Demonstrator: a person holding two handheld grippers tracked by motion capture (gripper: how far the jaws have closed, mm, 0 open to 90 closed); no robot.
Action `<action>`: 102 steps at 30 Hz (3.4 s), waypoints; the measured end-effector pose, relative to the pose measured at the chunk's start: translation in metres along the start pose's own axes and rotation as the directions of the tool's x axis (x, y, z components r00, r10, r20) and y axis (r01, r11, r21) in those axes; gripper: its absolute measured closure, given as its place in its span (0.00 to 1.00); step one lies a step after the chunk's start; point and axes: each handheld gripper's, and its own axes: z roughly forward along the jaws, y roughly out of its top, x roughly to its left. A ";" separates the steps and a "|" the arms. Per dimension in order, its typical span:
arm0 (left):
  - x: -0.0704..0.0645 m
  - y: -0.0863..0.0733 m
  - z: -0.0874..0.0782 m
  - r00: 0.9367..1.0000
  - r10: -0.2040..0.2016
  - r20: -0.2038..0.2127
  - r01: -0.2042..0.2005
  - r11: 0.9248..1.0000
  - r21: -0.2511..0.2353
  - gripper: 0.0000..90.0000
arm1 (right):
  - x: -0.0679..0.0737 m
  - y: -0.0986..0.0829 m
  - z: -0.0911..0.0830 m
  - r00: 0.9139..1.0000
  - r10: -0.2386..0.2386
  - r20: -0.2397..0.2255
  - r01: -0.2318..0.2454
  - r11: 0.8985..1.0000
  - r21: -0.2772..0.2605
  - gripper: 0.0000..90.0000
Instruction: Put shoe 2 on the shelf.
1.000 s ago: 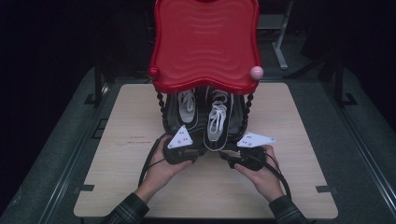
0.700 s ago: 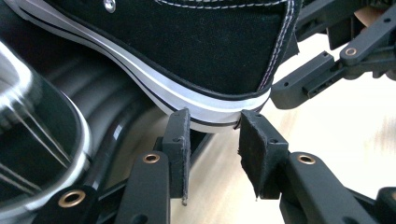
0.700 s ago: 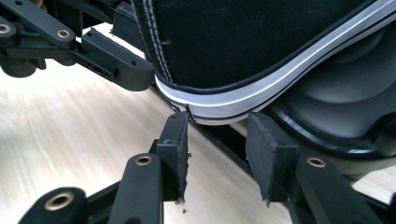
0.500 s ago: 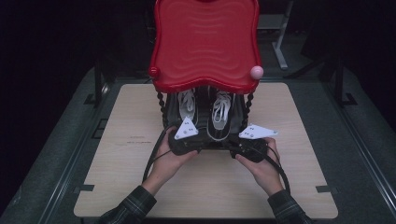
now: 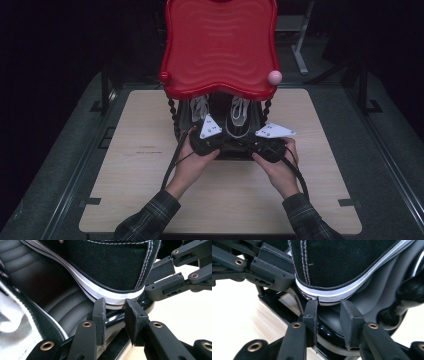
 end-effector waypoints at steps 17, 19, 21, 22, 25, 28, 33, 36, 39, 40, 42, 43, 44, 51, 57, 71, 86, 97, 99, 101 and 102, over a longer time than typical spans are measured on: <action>-0.001 0.003 0.008 1.000 -0.007 0.008 0.007 0.999 0.035 0.76 | -0.005 -0.002 0.002 1.000 -0.012 0.025 0.011 0.999 0.031 0.79; -0.001 0.004 0.007 1.000 0.009 0.009 -0.010 0.999 0.037 0.75 | -0.004 -0.001 0.000 1.000 -0.010 0.021 0.010 1.000 0.013 0.79; -0.002 0.004 0.004 1.000 0.008 0.016 -0.009 0.999 0.036 0.74 | -0.004 -0.001 -0.002 1.000 -0.010 0.017 0.009 1.000 0.006 0.78; -0.001 0.004 0.002 1.000 0.010 0.021 -0.010 0.999 0.034 0.73 | -0.004 -0.001 -0.004 1.000 -0.006 0.015 0.006 1.000 0.003 0.78; -0.003 0.003 -0.005 0.999 0.000 0.050 -0.002 1.000 0.031 0.68 | -0.006 -0.002 -0.010 1.000 0.007 -0.008 -0.007 1.000 -0.011 0.71; -0.004 0.001 -0.014 0.997 -0.010 0.074 0.008 1.000 0.030 0.59 | -0.007 -0.006 -0.018 0.999 0.025 -0.043 -0.026 0.999 -0.032 0.61; -0.002 -0.005 -0.025 0.989 -0.039 0.140 0.032 0.998 0.046 0.43 | -0.009 -0.014 -0.030 0.996 0.036 -0.077 -0.038 0.999 -0.034 0.46; -0.001 -0.009 -0.032 0.987 -0.038 0.157 0.032 0.999 0.041 0.37 | -0.009 -0.020 -0.036 0.996 0.030 -0.081 -0.032 0.999 -0.023 0.43; -0.001 -0.014 -0.041 0.984 -0.039 0.174 0.032 0.999 0.044 0.33 | -0.011 -0.026 -0.042 0.997 0.027 -0.079 -0.028 0.999 -0.015 0.41; -0.002 -0.016 -0.045 0.984 -0.038 0.176 0.031 0.999 0.045 0.32 | -0.012 -0.028 -0.044 0.997 0.030 -0.077 -0.031 0.999 -0.012 0.40; -0.002 -0.020 -0.052 0.983 -0.037 0.179 0.029 0.999 0.044 0.32 | -0.014 -0.033 -0.048 0.997 0.038 -0.070 -0.039 0.999 -0.007 0.39; -0.003 -0.022 -0.056 0.983 -0.036 0.177 0.029 0.999 0.045 0.32 | -0.015 -0.036 -0.050 0.997 0.041 -0.067 -0.042 0.999 -0.005 0.38; -0.003 -0.025 -0.059 0.983 -0.039 0.179 0.032 0.999 0.041 0.32 | -0.016 -0.039 -0.052 0.997 0.042 -0.065 -0.042 0.999 -0.001 0.37; -0.003 -0.047 -0.082 0.985 -0.058 0.164 0.048 0.997 0.064 0.32 | -0.024 -0.058 -0.065 0.998 0.050 -0.041 -0.048 0.998 0.037 0.35; 0.005 -0.075 -0.098 0.987 -0.086 0.136 0.071 0.991 0.110 0.31 | -0.033 -0.076 -0.074 0.998 0.055 -0.022 -0.053 0.995 0.080 0.34; 0.038 -0.148 -0.136 0.983 -0.183 0.004 0.177 0.955 0.240 0.29 | -0.059 -0.121 -0.085 0.993 0.111 0.026 -0.114 0.975 0.189 0.33; 0.055 -0.201 -0.147 0.971 -0.226 -0.079 0.239 0.900 0.365 0.25 | -0.082 -0.154 -0.079 0.987 0.149 0.067 -0.161 0.947 0.278 0.31; 0.062 -0.219 -0.149 0.965 -0.236 -0.110 0.259 0.916 0.307 0.15 | -0.086 -0.165 -0.076 0.990 0.123 0.073 -0.138 0.962 0.237 0.20; 0.063 -0.223 -0.150 0.969 -0.229 -0.095 0.247 0.930 0.272 0.14 | -0.086 -0.165 -0.075 0.988 0.129 0.084 -0.146 0.960 0.240 0.17; 0.063 -0.228 -0.150 0.971 -0.225 -0.083 0.239 0.942 0.234 0.14 | -0.086 -0.165 -0.075 0.987 0.133 0.092 -0.151 0.958 0.243 0.15; 0.063 -0.227 -0.150 0.971 -0.224 -0.083 0.238 0.942 0.236 0.14 | -0.086 -0.165 -0.075 0.985 0.139 0.101 -0.160 0.956 0.246 0.14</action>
